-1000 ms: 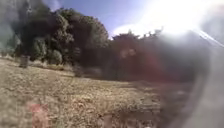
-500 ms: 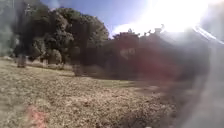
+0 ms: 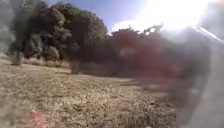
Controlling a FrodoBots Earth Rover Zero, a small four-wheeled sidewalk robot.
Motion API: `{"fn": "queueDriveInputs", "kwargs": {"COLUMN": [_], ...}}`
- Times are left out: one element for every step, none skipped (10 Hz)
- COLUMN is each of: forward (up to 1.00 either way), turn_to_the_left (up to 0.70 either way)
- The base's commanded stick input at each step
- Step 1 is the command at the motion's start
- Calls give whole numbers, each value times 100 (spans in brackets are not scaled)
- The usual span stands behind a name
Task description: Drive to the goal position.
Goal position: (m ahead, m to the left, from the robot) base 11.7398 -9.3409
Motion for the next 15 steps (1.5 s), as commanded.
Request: {"fn": "queueDriveInputs", "kwargs": {"forward": [70,70,70,70,70,70,70,70,70,70,70,70,70,70,70], "turn_to_the_left": [-35,-23,-9,-3,0,0,0,0,0,0,0,0,0,0,0]}}
